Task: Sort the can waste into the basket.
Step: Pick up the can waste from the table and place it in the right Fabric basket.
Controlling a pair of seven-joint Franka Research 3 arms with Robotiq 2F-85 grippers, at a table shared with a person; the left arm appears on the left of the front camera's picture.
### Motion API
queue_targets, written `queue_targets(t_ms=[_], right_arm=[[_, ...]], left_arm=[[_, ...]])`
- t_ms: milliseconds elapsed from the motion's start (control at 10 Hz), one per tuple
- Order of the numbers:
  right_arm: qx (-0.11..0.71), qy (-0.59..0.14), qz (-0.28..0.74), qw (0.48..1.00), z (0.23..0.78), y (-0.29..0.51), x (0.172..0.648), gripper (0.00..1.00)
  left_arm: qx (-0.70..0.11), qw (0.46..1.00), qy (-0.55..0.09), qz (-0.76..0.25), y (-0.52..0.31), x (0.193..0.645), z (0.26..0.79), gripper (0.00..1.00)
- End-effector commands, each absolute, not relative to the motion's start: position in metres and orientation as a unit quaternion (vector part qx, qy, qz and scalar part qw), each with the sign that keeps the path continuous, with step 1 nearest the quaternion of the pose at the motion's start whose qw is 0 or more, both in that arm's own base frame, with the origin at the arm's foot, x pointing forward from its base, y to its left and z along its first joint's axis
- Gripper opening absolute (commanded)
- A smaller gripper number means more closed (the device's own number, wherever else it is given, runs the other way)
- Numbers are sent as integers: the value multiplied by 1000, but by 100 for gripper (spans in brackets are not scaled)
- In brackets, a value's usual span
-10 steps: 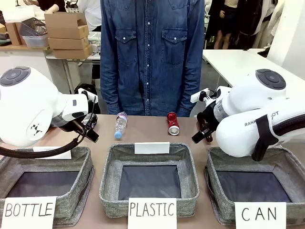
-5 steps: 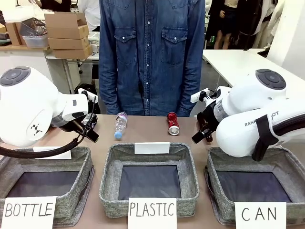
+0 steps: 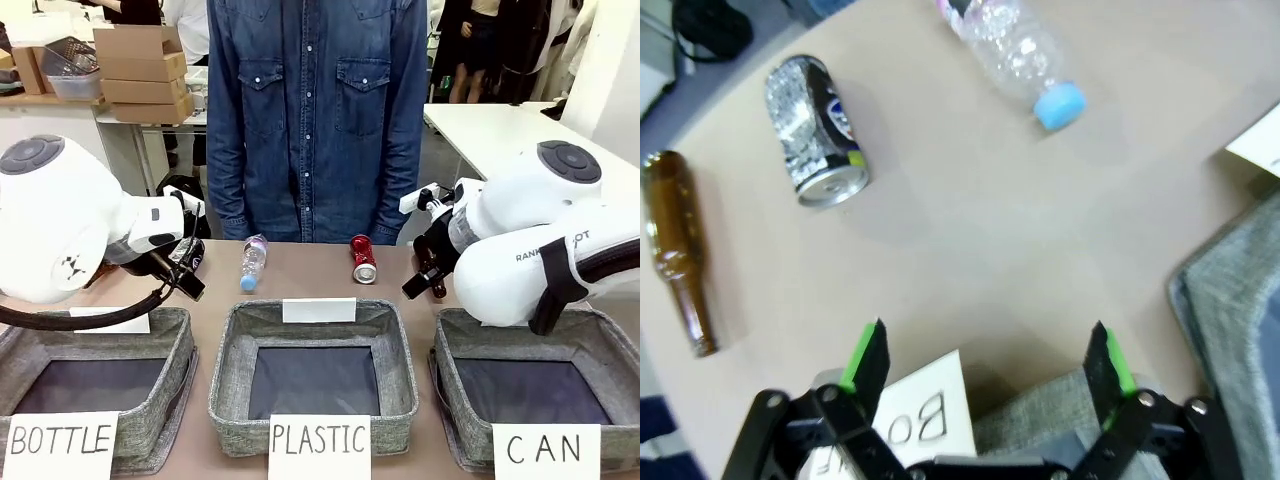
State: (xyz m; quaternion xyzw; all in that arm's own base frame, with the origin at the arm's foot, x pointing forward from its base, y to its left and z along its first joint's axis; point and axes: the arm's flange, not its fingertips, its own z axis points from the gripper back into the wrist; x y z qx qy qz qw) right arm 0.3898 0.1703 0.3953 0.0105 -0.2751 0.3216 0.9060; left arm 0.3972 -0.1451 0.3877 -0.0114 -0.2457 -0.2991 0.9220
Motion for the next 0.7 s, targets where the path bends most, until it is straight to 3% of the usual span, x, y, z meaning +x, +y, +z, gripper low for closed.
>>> queue_targets(t_ms=[0,100,300,400,500,600], right_arm=[[-9,-284,278,918,495,169,355,100],[-12,-324,230,918,549,165,321,100],[-34,-381,267,885,568,166,283,100],[2,-332,253,909,539,162,326,100],[2,-332,253,909,539,162,326,100],[-9,-367,252,895,582,160,284,100]], left_arm=[[18,932,-243,-268,-115,349,480,100],[43,918,-287,-271,-103,309,521,100],[44,874,-384,-293,-100,266,541,100],[27,915,-295,-274,-108,338,526,100],[27,915,-295,-274,-108,338,526,100],[37,896,-347,-275,-100,295,578,100]])
